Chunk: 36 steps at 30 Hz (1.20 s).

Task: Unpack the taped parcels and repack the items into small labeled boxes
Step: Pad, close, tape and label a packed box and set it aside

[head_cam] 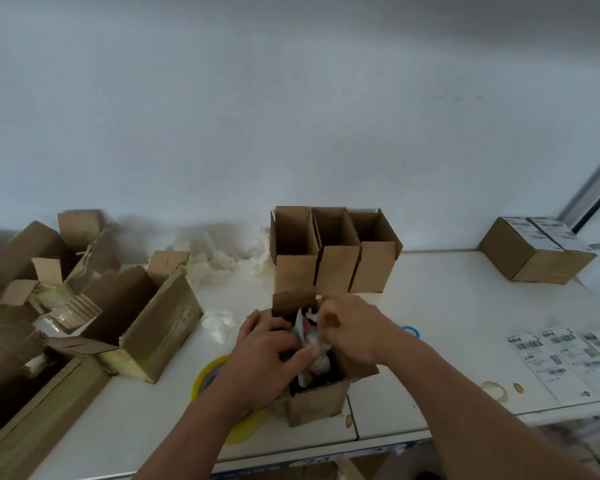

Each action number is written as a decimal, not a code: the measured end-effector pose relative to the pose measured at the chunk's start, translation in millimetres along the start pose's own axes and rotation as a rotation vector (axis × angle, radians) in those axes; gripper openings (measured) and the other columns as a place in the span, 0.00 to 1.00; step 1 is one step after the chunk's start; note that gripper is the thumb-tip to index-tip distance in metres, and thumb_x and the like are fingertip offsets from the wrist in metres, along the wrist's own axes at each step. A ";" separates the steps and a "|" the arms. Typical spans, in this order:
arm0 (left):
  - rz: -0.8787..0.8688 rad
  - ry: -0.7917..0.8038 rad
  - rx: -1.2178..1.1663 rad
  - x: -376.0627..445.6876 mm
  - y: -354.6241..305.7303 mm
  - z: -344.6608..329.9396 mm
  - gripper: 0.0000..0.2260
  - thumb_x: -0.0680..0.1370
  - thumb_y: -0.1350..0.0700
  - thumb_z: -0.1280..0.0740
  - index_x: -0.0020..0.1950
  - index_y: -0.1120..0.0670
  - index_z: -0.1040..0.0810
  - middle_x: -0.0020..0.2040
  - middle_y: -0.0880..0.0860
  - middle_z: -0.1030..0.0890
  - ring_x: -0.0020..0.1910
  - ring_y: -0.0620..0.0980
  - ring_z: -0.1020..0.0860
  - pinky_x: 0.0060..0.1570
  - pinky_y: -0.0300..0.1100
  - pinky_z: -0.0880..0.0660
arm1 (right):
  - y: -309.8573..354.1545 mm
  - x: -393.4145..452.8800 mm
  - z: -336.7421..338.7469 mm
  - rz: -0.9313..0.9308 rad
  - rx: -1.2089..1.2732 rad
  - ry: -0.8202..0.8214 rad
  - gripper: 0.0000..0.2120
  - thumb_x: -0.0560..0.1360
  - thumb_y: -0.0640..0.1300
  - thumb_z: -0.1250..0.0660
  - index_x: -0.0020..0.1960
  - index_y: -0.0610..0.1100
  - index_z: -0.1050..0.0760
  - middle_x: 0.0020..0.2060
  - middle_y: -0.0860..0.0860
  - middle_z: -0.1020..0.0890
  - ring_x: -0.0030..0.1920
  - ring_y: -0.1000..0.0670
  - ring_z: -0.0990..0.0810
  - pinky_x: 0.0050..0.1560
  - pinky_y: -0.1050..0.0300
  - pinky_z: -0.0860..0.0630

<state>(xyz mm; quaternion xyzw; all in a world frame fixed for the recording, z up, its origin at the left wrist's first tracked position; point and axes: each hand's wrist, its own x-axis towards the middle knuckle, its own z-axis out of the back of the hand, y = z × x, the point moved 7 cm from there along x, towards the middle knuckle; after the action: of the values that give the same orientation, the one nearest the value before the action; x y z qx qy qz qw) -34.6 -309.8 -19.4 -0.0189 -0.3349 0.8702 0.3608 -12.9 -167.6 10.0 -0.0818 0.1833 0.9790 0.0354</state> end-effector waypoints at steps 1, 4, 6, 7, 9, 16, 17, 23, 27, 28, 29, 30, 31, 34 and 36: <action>0.002 0.011 0.001 0.1 0.8 -0.8 0.31 0.71 0.27 0.51 0.44 0.45 0.16 0.48 0.31 0.28 0.61 0.23 0.39 0.73 0.36 0.62 | -4.1 -1.6 2.0 0.004 0.080 -0.028 0.06 0.80 0.52 0.39 0.54 0.58 0.25 0.65 0.57 0.30 0.71 0.49 0.35 0.70 0.46 0.35; -0.008 0.013 -0.013 1.0 1.4 -1.3 0.36 0.70 0.22 0.55 0.44 0.44 0.17 0.47 0.33 0.26 0.61 0.26 0.37 0.73 0.37 0.60 | -10.9 -6.7 -5.4 0.004 -0.017 0.038 0.17 0.82 0.59 0.47 0.66 0.60 0.27 0.78 0.57 0.48 0.78 0.49 0.54 0.76 0.41 0.51; -0.003 0.021 -0.023 1.1 0.7 -1.2 0.41 0.67 0.20 0.60 0.45 0.45 0.17 0.47 0.32 0.27 0.61 0.25 0.38 0.72 0.35 0.61 | -12.7 -9.6 -11.9 -0.017 -0.107 0.100 0.21 0.81 0.62 0.50 0.69 0.61 0.29 0.79 0.58 0.54 0.78 0.48 0.60 0.75 0.41 0.57; -0.002 0.033 -0.021 1.4 -0.5 -1.5 0.42 0.66 0.20 0.62 0.45 0.45 0.17 0.47 0.32 0.27 0.61 0.25 0.39 0.71 0.33 0.63 | -11.7 -10.6 -12.4 -0.021 -0.142 0.111 0.21 0.81 0.63 0.51 0.69 0.61 0.30 0.79 0.58 0.55 0.78 0.48 0.60 0.75 0.42 0.58; -0.014 0.053 0.008 1.9 -5.6 -2.2 0.43 0.66 0.20 0.62 0.45 0.46 0.17 0.46 0.33 0.27 0.60 0.24 0.40 0.69 0.30 0.65 | -9.7 -10.1 -14.1 -0.034 -0.184 0.130 0.21 0.81 0.62 0.51 0.68 0.62 0.29 0.79 0.56 0.54 0.78 0.47 0.60 0.75 0.41 0.58; 0.092 -0.043 -0.166 9.4 0.9 2.4 0.22 0.74 0.28 0.49 0.42 0.39 0.22 0.41 0.40 0.22 0.49 0.36 0.26 0.66 0.41 0.37 | -19.8 -22.8 -16.7 -0.042 0.155 0.031 0.18 0.82 0.60 0.48 0.66 0.60 0.27 0.78 0.59 0.50 0.78 0.50 0.52 0.77 0.42 0.49; 0.122 -0.094 -0.205 11.0 0.4 5.1 0.18 0.75 0.30 0.47 0.42 0.38 0.24 0.42 0.40 0.23 0.48 0.36 0.26 0.58 0.40 0.32 | -21.5 -27.8 -16.8 -0.043 0.225 0.001 0.19 0.81 0.60 0.48 0.66 0.60 0.27 0.78 0.60 0.48 0.77 0.50 0.50 0.76 0.42 0.46; 0.261 -0.161 -0.250 24.7 11.9 -2.0 0.32 0.75 0.28 0.49 0.73 0.43 0.36 0.72 0.45 0.34 0.71 0.46 0.36 0.70 0.51 0.35 | -21.0 -55.4 -28.5 0.010 0.425 0.086 0.44 0.59 0.80 0.39 0.70 0.61 0.33 0.75 0.69 0.53 0.74 0.58 0.50 0.74 0.48 0.36; 0.301 -0.041 -0.267 28.2 18.9 -16.3 0.35 0.74 0.25 0.52 0.77 0.39 0.43 0.70 0.45 0.32 0.73 0.47 0.38 0.72 0.55 0.39 | -27.1 -66.6 -34.1 0.057 0.409 0.117 0.53 0.54 0.78 0.30 0.74 0.69 0.47 0.70 0.75 0.63 0.76 0.59 0.56 0.76 0.47 0.40; 0.316 -0.018 -0.278 28.0 18.8 -17.7 0.36 0.73 0.24 0.53 0.77 0.38 0.42 0.69 0.44 0.32 0.72 0.47 0.38 0.73 0.54 0.39 | -28.1 -68.7 -31.4 0.050 0.421 0.101 0.52 0.55 0.77 0.29 0.73 0.70 0.50 0.70 0.76 0.65 0.76 0.59 0.56 0.76 0.50 0.40; 0.318 -0.006 -0.275 28.5 17.3 -17.8 0.35 0.73 0.24 0.53 0.76 0.38 0.39 0.68 0.43 0.31 0.72 0.46 0.38 0.72 0.52 0.39 | -30.2 -70.1 -28.3 0.035 0.430 0.072 0.52 0.56 0.75 0.29 0.74 0.69 0.51 0.70 0.74 0.64 0.75 0.60 0.55 0.75 0.54 0.41; 0.301 -0.002 -0.271 28.6 12.6 -16.2 0.33 0.74 0.25 0.54 0.74 0.39 0.35 0.65 0.41 0.30 0.71 0.45 0.37 0.71 0.49 0.38 | -32.7 -70.6 -24.9 0.015 0.434 0.030 0.53 0.58 0.74 0.30 0.75 0.65 0.52 0.71 0.72 0.63 0.74 0.60 0.55 0.74 0.58 0.41; 0.283 -0.003 -0.268 28.3 8.4 -14.8 0.29 0.75 0.28 0.53 0.70 0.39 0.31 0.61 0.38 0.30 0.69 0.45 0.36 0.69 0.44 0.38 | -34.3 -70.5 -21.7 -0.005 0.436 -0.014 0.53 0.60 0.72 0.30 0.77 0.62 0.54 0.73 0.69 0.63 0.75 0.60 0.54 0.73 0.60 0.41; 0.262 -0.017 -0.277 26.7 3.7 -11.3 0.30 0.74 0.28 0.56 0.62 0.41 0.25 0.59 0.36 0.28 0.67 0.43 0.33 0.66 0.40 0.38 | -34.9 -68.9 -17.8 -0.028 0.432 -0.096 0.47 0.67 0.66 0.29 0.73 0.64 0.59 0.76 0.63 0.59 0.74 0.58 0.51 0.70 0.61 0.41; 0.277 -0.027 -0.282 25.6 11.7 -13.3 0.37 0.72 0.23 0.57 0.63 0.43 0.23 0.61 0.39 0.25 0.66 0.44 0.30 0.68 0.46 0.34 | -36.2 -66.1 -19.8 -0.050 0.424 -0.100 0.48 0.69 0.63 0.29 0.75 0.60 0.59 0.77 0.60 0.55 0.74 0.57 0.49 0.70 0.61 0.41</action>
<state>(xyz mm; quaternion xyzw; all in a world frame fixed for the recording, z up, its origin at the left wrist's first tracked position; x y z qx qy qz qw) -57.0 -291.9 -31.3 -0.1035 -0.4523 0.8563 0.2268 58.6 -143.7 -9.5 -0.0286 0.3811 0.9201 0.0852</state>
